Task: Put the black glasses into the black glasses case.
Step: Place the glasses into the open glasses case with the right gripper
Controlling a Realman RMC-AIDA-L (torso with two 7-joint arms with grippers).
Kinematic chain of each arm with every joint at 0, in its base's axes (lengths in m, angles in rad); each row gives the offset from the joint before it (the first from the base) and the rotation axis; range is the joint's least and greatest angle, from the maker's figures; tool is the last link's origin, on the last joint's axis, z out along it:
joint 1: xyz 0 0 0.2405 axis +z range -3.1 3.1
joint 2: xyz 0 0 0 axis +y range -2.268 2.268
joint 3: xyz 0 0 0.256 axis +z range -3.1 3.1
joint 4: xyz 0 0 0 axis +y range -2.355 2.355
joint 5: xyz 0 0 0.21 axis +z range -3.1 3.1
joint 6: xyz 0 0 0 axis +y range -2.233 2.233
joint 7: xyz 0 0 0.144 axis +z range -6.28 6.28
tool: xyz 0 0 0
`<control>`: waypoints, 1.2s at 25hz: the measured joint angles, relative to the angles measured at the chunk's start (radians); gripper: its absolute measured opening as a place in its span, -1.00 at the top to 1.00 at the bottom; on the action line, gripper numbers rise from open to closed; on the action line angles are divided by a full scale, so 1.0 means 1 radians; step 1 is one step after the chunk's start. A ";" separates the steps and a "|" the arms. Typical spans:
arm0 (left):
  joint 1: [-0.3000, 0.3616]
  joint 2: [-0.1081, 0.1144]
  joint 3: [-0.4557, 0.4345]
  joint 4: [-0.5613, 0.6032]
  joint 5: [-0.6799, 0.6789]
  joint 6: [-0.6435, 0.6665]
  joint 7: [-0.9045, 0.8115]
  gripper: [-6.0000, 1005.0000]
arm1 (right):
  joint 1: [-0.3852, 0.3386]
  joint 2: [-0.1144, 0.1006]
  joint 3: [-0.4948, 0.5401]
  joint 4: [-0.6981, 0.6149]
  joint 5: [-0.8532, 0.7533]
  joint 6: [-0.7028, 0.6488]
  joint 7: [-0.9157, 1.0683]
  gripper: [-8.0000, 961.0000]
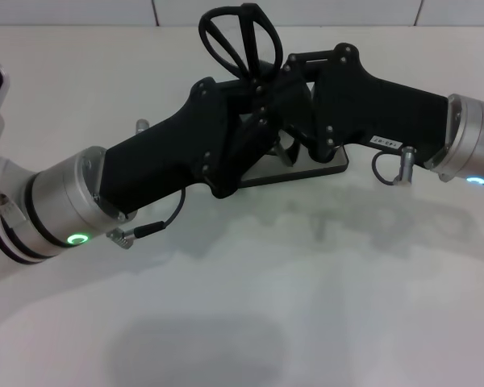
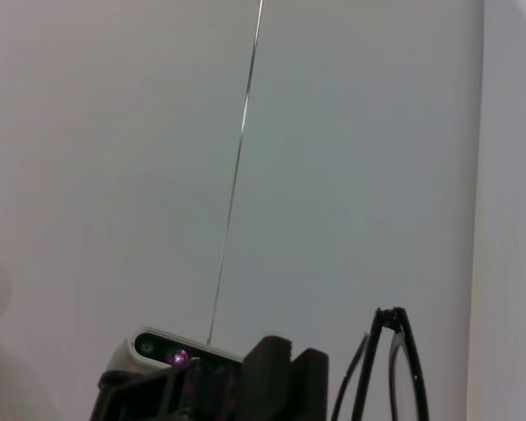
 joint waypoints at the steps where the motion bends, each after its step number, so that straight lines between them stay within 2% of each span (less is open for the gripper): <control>1: 0.002 0.001 0.000 0.000 0.001 0.000 -0.002 0.83 | -0.002 0.000 0.000 0.000 0.000 0.004 0.002 0.76; 6: 0.030 0.007 0.000 0.011 0.008 0.010 -0.016 0.83 | -0.010 -0.004 -0.001 0.000 0.000 0.050 0.020 0.76; 7: 0.066 0.015 -0.001 0.037 0.007 0.027 -0.033 0.83 | -0.013 -0.007 0.000 0.000 0.000 0.060 0.029 0.76; 11: 0.140 0.026 -0.004 0.110 0.007 0.042 -0.076 0.83 | -0.017 -0.016 0.002 -0.005 -0.019 0.082 0.044 0.76; 14: 0.190 0.037 -0.005 0.159 0.002 0.061 -0.098 0.83 | -0.029 -0.023 0.007 -0.076 -0.115 0.138 0.082 0.76; 16: 0.218 0.043 -0.005 0.188 -0.010 0.066 -0.112 0.83 | -0.051 -0.036 0.007 -0.202 -0.258 0.229 0.182 0.76; 17: 0.231 0.045 -0.005 0.200 -0.019 0.066 -0.118 0.83 | -0.051 -0.036 0.007 -0.202 -0.258 0.229 0.182 0.76; 18: 0.241 0.047 -0.005 0.208 -0.027 0.066 -0.122 0.83 | -0.075 -0.048 0.008 -0.382 -0.493 0.352 0.377 0.76; 20: 0.253 0.052 -0.006 0.213 -0.037 0.066 -0.126 0.83 | -0.093 -0.049 0.008 -0.525 -0.716 0.420 0.564 0.76; 21: 0.256 0.054 -0.006 0.213 -0.041 0.066 -0.125 0.83 | -0.105 -0.043 0.010 -0.623 -0.888 0.448 0.692 0.76; 22: 0.258 0.056 -0.006 0.213 -0.043 0.066 -0.124 0.83 | -0.110 -0.038 0.013 -0.671 -0.975 0.453 0.754 0.76; 23: 0.259 0.057 -0.006 0.213 -0.046 0.066 -0.122 0.83 | -0.117 -0.022 0.019 -0.755 -1.153 0.451 0.876 0.76; 24: 0.259 0.059 -0.006 0.212 -0.048 0.066 -0.121 0.83 | -0.121 -0.013 0.022 -0.813 -1.265 0.441 0.949 0.76; 27: 0.260 0.066 -0.007 0.212 -0.049 0.066 -0.119 0.83 | -0.124 -0.003 -0.003 -0.934 -1.496 0.422 1.088 0.76; 30: 0.262 0.074 -0.007 0.213 -0.049 0.066 -0.119 0.83 | -0.119 -0.003 -0.035 -1.002 -1.594 0.415 1.144 0.76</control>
